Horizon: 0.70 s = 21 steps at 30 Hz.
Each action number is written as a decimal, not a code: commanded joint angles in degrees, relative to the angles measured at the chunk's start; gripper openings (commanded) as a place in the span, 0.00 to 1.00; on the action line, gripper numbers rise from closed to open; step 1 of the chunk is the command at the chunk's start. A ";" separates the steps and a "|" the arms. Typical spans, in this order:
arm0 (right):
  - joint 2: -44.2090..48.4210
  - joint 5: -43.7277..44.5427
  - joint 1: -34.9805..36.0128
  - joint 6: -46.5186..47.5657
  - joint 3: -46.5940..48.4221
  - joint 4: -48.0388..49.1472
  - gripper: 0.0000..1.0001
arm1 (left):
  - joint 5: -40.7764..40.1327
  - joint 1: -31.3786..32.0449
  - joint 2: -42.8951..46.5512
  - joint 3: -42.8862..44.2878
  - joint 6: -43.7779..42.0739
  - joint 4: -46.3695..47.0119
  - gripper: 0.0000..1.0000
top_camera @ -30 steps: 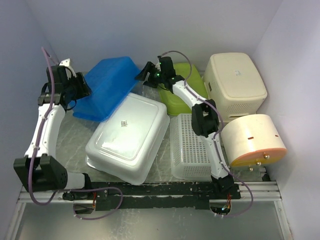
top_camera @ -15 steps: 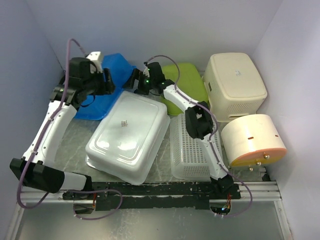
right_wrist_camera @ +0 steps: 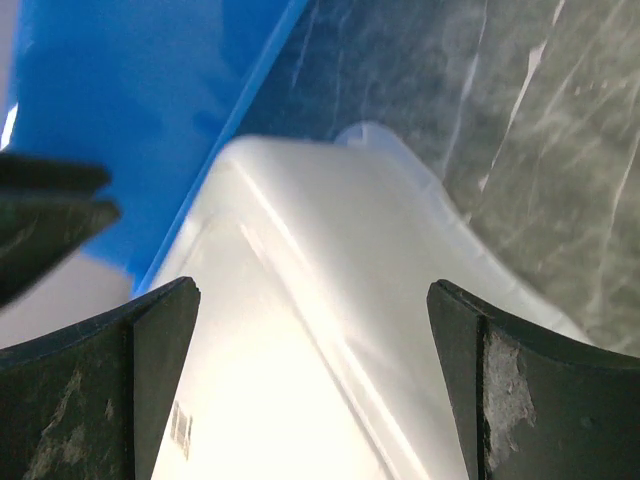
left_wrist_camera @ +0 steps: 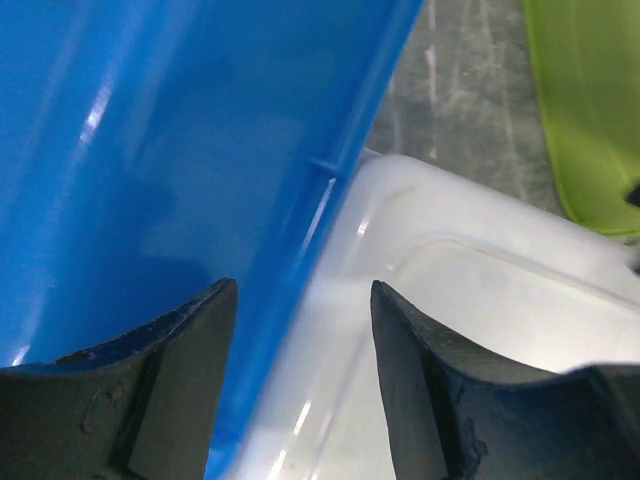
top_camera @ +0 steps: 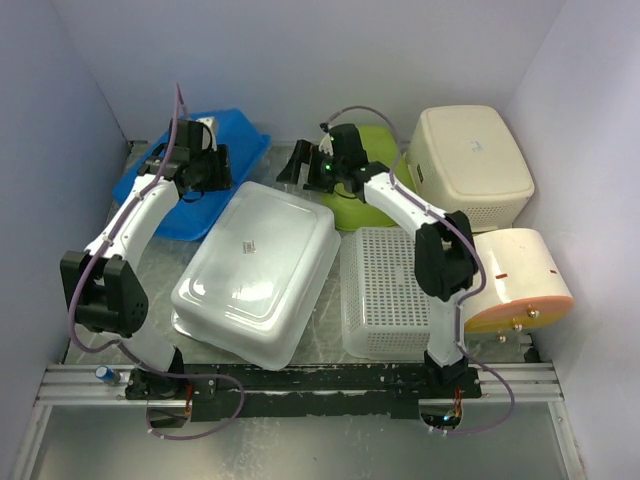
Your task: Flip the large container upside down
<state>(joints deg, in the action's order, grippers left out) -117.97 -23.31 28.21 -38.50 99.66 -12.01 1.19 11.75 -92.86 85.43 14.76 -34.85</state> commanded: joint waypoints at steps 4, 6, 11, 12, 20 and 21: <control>10.07 0.94 0.34 0.40 -12.89 3.79 1.00 | -3.10 -2.61 -2.76 2.96 -1.05 2.84 0.66; 11.67 2.31 0.36 1.40 -14.07 2.89 1.00 | -3.51 -2.65 -2.67 2.45 -0.93 2.71 0.66; 14.94 5.15 0.36 3.25 -15.85 0.72 1.00 | 1.49 -2.54 1.23 0.04 -0.15 4.06 0.65; 15.53 5.59 0.35 3.61 -16.02 0.42 1.00 | 3.22 -2.43 2.40 -0.38 0.28 4.50 0.65; 20.73 18.39 0.31 10.02 -12.89 -8.06 1.00 | 7.99 4.27 12.39 -3.10 -2.48 5.14 0.76; 21.67 21.17 0.35 10.69 -12.30 -9.02 1.00 | 9.10 4.67 13.70 -3.73 -2.72 5.33 0.81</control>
<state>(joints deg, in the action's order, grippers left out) -100.16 -12.58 28.62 -32.45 84.33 -15.97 4.84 14.44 -84.12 83.29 13.85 -32.25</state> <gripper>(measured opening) 0.999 0.747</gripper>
